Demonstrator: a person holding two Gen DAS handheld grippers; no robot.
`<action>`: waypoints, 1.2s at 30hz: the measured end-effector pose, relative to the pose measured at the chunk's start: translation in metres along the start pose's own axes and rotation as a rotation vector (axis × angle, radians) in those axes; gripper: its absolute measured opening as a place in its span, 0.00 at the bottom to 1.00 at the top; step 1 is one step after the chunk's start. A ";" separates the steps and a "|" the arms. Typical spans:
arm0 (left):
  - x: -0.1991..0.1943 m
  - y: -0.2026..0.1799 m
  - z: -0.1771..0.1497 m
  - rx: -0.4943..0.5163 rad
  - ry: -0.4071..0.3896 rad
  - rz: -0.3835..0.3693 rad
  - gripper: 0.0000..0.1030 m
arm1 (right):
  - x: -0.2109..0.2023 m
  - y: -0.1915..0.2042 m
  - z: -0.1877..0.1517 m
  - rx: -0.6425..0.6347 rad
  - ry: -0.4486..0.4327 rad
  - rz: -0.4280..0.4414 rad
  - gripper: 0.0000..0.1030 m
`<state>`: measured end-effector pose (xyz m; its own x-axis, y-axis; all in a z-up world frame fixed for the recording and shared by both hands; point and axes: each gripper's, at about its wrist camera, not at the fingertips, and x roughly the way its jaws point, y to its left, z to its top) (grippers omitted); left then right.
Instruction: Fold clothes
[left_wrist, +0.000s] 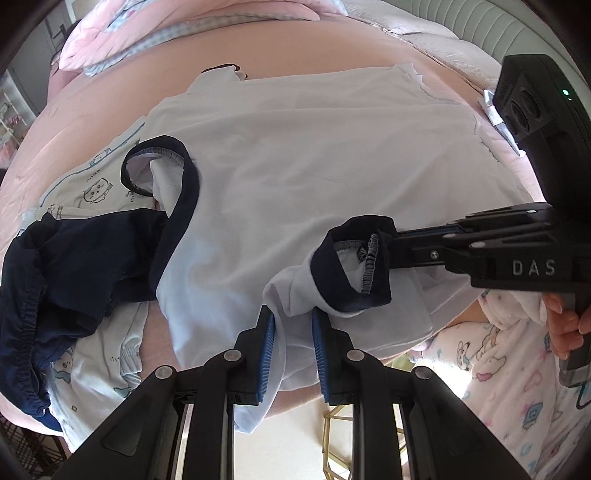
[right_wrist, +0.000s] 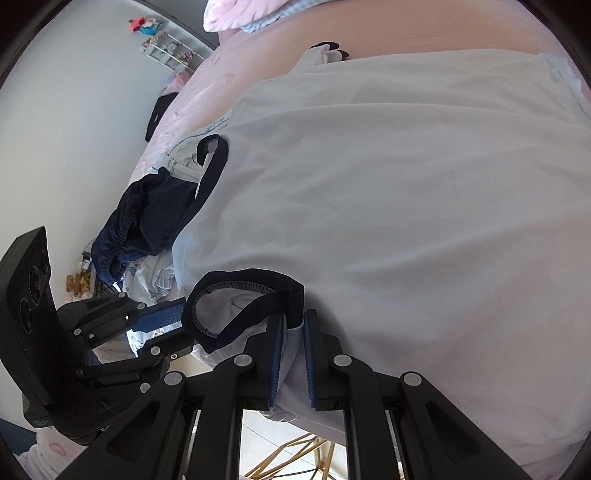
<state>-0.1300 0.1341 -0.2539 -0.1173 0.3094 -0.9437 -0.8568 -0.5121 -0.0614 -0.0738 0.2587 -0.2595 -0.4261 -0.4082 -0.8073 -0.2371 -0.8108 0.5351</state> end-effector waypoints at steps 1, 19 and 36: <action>0.002 0.002 0.003 -0.011 0.002 0.005 0.18 | -0.001 0.001 0.000 -0.001 -0.002 -0.001 0.09; 0.013 0.039 0.042 -0.094 0.034 0.116 0.18 | -0.011 0.005 0.009 0.005 0.010 -0.147 0.09; -0.024 0.068 0.003 -0.286 -0.016 0.099 0.19 | -0.031 0.011 -0.006 -0.014 -0.039 -0.271 0.59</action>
<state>-0.1867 0.0945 -0.2346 -0.2032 0.2576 -0.9446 -0.6648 -0.7446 -0.0601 -0.0574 0.2599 -0.2298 -0.3823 -0.1588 -0.9103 -0.3357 -0.8939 0.2970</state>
